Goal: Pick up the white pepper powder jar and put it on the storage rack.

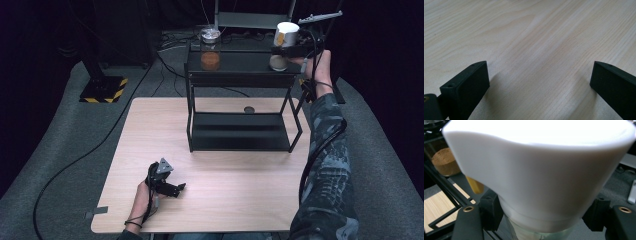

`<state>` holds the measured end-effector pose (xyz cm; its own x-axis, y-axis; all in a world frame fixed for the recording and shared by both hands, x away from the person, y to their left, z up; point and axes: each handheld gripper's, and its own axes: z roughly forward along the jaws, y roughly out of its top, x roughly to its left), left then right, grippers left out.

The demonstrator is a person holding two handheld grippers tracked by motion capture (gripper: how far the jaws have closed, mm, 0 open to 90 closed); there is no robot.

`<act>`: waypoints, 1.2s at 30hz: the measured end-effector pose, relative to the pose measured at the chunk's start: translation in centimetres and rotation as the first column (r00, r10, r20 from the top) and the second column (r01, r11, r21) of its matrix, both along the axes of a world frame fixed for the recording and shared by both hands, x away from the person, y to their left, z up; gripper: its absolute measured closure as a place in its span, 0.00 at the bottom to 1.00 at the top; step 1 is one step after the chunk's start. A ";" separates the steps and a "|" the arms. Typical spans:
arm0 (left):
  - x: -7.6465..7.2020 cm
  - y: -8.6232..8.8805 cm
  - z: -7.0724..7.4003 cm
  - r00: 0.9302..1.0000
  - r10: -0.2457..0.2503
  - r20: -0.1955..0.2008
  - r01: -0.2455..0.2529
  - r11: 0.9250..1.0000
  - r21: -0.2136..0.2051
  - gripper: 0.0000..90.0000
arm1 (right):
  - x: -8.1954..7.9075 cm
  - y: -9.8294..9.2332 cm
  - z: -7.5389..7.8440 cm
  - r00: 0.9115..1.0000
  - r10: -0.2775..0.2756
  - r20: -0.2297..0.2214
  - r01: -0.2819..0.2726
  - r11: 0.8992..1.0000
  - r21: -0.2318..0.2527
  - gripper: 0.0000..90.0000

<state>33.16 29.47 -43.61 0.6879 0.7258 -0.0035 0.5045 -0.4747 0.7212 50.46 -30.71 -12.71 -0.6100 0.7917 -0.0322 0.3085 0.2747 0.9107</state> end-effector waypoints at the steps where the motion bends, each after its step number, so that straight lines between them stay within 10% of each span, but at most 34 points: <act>1: 0.0 0.0 0.0 1.000 0.000 0.000 0.000 1.000 0.000 0.02 | 0.1 -0.2 -0.1 1.000 0.006 -0.001 -0.006 1.000 0.008 0.33; 10: 0.0 0.0 0.0 1.000 0.000 0.000 0.000 1.000 0.000 0.02 | -0.1 -0.2 -0.5 1.000 -0.002 0.008 0.002 1.000 0.024 0.31; 16: 0.0 0.0 0.0 1.000 0.000 0.000 0.000 1.000 0.001 0.02 | -0.7 -1.3 -0.9 1.000 0.023 0.003 -0.023 0.998 0.063 0.10; 27: 0.0 0.0 0.0 1.000 0.001 0.001 -0.001 1.000 0.000 0.02 | -5.6 -3.8 -2.7 0.993 0.106 0.050 -0.106 0.994 0.011 0.05; 36: 0.0 0.0 0.0 1.000 0.003 0.001 -0.003 1.000 -0.002 0.02 | -11.4 -5.1 -7.4 0.983 0.175 0.063 -0.171 0.983 -0.060 0.03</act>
